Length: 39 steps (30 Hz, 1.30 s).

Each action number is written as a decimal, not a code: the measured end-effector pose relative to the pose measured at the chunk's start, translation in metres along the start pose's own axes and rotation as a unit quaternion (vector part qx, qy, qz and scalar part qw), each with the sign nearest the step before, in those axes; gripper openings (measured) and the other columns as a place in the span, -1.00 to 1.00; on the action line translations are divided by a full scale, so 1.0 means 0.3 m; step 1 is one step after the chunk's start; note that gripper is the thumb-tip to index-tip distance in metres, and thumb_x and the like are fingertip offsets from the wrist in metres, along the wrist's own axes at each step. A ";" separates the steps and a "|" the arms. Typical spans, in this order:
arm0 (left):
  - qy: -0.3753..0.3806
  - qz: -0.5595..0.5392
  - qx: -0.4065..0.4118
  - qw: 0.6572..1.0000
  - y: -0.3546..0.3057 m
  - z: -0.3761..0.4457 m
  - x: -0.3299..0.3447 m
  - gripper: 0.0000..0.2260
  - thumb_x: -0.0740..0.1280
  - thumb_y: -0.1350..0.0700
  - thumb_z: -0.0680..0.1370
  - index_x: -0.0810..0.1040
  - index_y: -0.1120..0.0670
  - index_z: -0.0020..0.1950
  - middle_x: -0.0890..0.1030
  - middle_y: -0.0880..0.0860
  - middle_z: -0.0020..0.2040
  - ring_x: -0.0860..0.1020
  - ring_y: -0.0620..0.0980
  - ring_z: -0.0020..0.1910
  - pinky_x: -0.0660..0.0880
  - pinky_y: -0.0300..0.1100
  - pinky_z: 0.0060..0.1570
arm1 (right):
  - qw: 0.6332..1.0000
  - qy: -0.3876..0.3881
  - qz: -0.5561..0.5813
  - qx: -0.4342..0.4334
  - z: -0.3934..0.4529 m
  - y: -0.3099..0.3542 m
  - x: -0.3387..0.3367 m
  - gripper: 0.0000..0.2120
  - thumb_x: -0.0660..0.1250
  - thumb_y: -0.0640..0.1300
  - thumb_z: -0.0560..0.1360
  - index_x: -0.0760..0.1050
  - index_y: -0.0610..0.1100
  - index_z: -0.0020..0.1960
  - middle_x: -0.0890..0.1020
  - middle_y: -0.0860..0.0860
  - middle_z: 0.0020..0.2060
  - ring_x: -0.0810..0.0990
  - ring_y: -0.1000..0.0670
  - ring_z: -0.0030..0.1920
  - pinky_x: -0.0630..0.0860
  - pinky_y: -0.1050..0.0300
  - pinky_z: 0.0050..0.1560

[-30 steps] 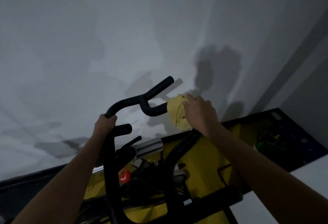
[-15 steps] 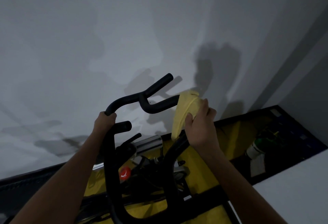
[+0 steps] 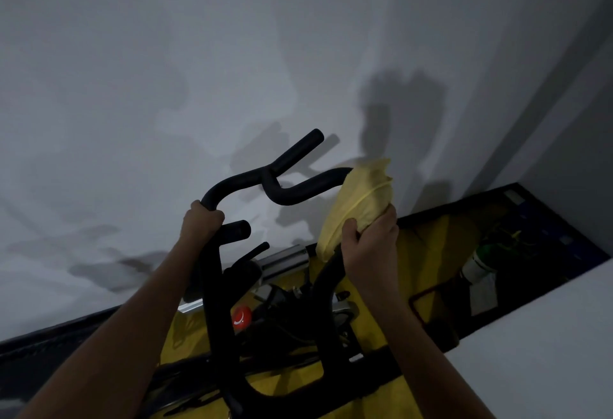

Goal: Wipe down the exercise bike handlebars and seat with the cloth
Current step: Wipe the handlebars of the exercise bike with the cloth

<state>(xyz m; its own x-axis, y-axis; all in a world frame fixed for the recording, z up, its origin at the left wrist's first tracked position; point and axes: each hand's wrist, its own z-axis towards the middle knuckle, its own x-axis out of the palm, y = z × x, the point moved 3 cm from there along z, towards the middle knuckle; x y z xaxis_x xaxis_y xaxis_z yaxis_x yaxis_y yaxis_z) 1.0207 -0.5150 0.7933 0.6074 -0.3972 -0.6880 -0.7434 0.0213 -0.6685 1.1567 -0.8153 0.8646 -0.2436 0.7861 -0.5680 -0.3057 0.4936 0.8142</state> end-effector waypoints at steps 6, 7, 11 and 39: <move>0.014 -0.005 0.013 1.000 0.015 0.019 0.012 -0.54 0.25 0.25 0.54 0.29 0.32 0.42 0.52 0.31 0.22 0.53 0.23 0.05 0.40 -0.03 -0.08 | 0.999 -0.006 0.020 0.048 -0.076 -0.014 0.040 -0.37 0.22 -0.12 0.64 -0.01 -0.30 0.56 0.38 -0.23 0.34 0.53 -0.21 0.14 0.55 -0.09 0.04; 0.016 -0.007 0.017 1.000 0.020 0.025 0.016 -0.53 0.25 0.25 0.54 0.28 0.33 0.42 0.52 0.32 0.22 0.54 0.25 0.06 0.41 -0.03 -0.09 | 0.998 -0.006 0.017 0.053 -0.084 -0.018 0.046 -0.39 0.21 -0.12 0.65 0.01 -0.31 0.55 0.40 -0.24 0.33 0.53 -0.21 0.11 0.55 -0.09 0.02; 0.020 -0.014 0.026 0.999 0.039 0.046 0.023 -0.51 0.24 0.26 0.53 0.26 0.34 0.44 0.51 0.29 0.18 0.54 0.18 -0.07 0.43 -0.07 -0.21 | 0.996 0.021 0.034 0.078 -0.107 -0.032 0.040 -0.48 0.18 -0.07 0.66 0.10 -0.21 0.53 0.49 -0.17 0.20 0.55 -0.09 -0.02 0.47 0.07 -0.16; 0.021 -0.003 0.315 0.949 -0.054 -0.017 0.008 -0.71 0.23 0.00 0.61 0.69 0.07 -0.14 0.70 -0.03 -0.17 0.62 -0.06 -0.18 0.54 -0.07 0.03 | 0.960 -0.139 0.196 0.140 -0.084 -0.096 0.181 -0.64 0.36 0.08 0.58 0.37 -0.08 0.25 0.57 0.03 0.03 0.57 0.08 -0.06 0.45 0.28 -0.26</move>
<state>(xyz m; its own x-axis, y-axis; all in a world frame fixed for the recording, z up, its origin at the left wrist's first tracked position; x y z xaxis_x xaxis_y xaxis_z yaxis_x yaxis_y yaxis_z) 1.0329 -0.5211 0.8040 0.5898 -0.4343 -0.6808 -0.4167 0.5585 -0.7173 1.1289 -0.7961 0.8072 -0.0219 0.9818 -0.1889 0.0292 0.1895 0.9814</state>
